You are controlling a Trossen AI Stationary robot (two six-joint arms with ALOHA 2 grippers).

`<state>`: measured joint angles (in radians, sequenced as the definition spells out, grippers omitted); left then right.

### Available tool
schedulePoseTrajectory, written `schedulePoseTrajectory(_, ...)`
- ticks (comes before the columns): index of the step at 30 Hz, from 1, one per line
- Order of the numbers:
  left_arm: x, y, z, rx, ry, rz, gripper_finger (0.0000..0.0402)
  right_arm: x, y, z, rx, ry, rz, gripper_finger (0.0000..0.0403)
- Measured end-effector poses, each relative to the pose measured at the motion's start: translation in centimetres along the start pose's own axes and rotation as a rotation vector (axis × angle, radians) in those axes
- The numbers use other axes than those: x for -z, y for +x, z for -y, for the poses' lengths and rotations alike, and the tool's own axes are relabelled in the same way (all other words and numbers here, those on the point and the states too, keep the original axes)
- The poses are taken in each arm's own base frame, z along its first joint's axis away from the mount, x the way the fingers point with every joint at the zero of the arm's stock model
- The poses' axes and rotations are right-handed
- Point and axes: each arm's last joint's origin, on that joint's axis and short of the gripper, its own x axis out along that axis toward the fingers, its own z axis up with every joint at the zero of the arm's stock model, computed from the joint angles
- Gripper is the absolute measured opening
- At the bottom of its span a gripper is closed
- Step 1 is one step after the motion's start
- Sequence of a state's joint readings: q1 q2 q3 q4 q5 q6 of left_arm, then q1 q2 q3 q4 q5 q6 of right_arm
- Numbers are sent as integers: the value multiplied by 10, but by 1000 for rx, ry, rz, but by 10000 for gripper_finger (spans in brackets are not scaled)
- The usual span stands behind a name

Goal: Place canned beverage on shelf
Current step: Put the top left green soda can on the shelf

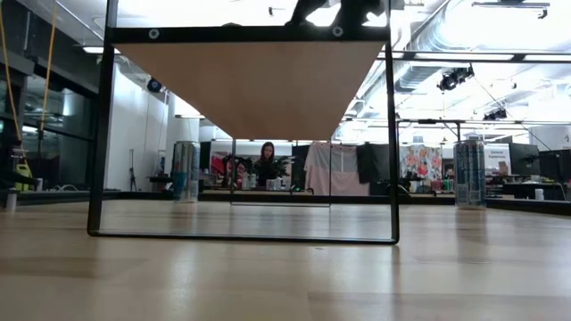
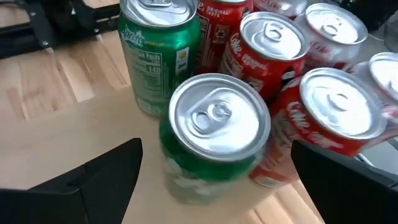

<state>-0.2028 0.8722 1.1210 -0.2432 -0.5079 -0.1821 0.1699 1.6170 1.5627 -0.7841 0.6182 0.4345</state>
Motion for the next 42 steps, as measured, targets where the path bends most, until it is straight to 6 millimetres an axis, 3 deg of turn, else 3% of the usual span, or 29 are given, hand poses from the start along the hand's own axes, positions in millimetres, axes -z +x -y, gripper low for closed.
schedulePoseTrajectory(10,0,0,0,0,0,0,317,-10,-40,22,-168,-93,27,397)
schedulePoseTrajectory(17,0,0,0,0,-2,0,317,-13,-51,29,-179,-97,58,397)
schedulePoseTrajectory(21,0,0,0,0,-10,0,317,-16,-51,28,-185,-108,89,397)
schedulePoseTrajectory(26,0,0,0,0,-10,0,317,-21,-45,32,-330,-166,80,397)
schedulePoseTrajectory(42,0,0,0,-1,-17,0,317,-37,-3,85,-501,-362,64,397)
